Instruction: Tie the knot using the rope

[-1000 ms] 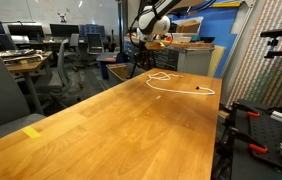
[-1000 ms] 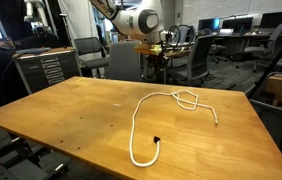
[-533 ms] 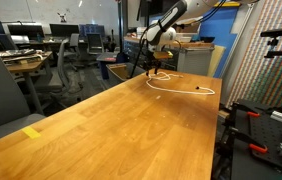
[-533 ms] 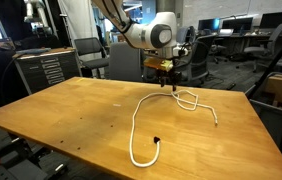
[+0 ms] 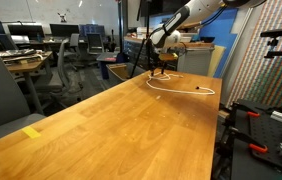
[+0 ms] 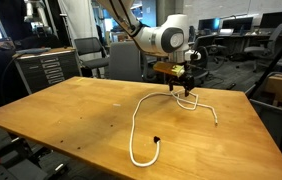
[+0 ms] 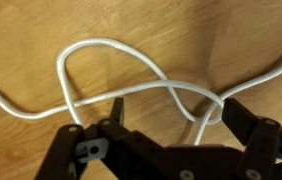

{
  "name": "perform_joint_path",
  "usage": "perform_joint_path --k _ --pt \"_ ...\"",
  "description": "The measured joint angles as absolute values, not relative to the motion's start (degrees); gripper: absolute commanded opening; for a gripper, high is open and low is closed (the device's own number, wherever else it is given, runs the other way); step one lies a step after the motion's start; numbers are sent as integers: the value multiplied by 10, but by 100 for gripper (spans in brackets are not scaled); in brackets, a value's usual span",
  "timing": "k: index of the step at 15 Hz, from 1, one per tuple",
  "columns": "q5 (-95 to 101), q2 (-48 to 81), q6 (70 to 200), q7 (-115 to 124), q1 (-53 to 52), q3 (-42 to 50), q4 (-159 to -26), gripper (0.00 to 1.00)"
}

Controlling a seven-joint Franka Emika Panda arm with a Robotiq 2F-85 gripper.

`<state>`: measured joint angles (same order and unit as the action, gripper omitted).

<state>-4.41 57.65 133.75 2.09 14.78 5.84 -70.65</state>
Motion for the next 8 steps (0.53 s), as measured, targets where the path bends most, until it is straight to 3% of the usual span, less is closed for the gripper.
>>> perform_joint_path --k 7,8 --pt "-24 579 1343 21 152 103 -686 100" --pt "-24 582 1343 21 154 104 -686 77"
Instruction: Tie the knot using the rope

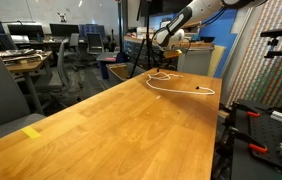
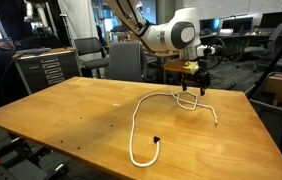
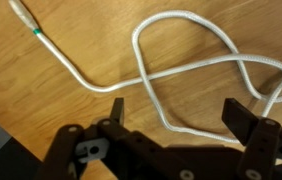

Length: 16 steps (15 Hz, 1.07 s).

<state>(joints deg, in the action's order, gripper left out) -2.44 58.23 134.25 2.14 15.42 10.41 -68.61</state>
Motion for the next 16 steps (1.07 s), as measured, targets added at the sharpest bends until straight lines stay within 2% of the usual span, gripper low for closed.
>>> perform_joint_path --k 2,9,13,14,16 --pt "-24 591 1341 22 156 104 -686 66" --pt "-25 615 1341 23 155 97 -679 10" --pt "-25 614 1341 23 154 91 -673 2" --pt "-25 613 1343 23 154 88 -671 7" --pt "-25 608 1346 20 152 81 -669 9"
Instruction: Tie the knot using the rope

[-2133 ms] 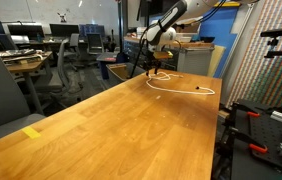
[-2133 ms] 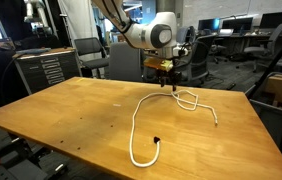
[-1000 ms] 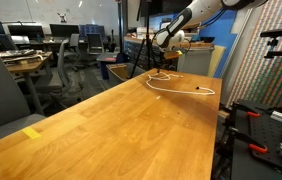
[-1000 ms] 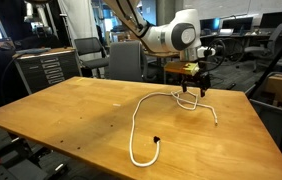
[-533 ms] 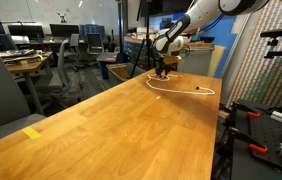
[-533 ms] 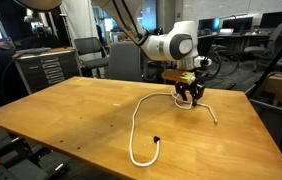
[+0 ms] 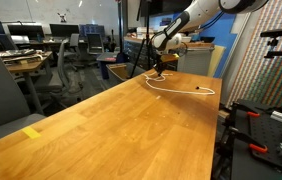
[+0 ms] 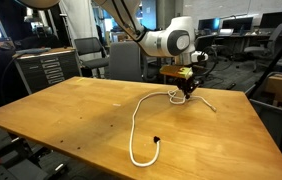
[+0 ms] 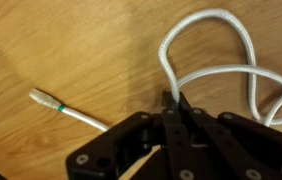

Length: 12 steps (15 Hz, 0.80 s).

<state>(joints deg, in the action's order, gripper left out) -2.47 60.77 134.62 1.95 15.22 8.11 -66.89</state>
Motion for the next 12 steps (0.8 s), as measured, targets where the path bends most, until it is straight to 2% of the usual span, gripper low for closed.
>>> perform_joint_path --k 12 --pt "-24 583 1354 -11 126 43 -677 8"
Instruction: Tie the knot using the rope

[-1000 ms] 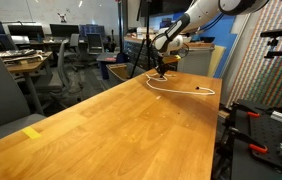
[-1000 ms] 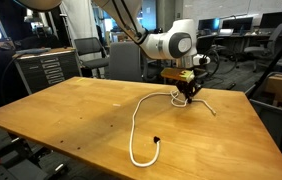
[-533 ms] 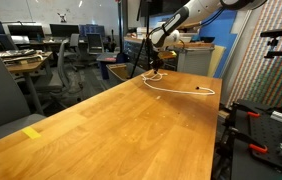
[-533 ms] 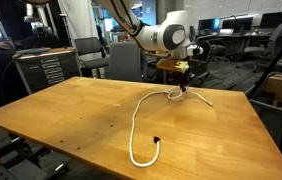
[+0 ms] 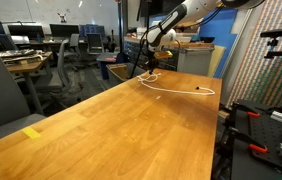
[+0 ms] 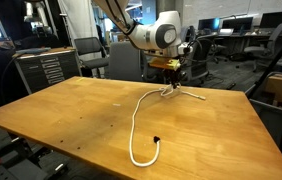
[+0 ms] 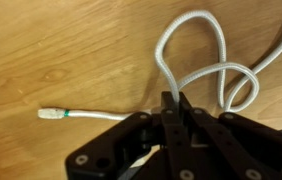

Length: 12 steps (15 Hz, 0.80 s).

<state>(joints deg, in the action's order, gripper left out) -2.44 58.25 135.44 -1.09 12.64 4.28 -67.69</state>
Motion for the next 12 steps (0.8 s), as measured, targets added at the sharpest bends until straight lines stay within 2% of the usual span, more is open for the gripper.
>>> perform_joint_path --k 5,6,8,12 --pt "-24 560 1353 -32 101 12 -713 9" --pt "-24 552 1349 -32 94 10 -724 33" --pt "-25 541 1330 -32 85 7 -744 37" --pt "-26 539 1291 -30 86 12 -757 68"
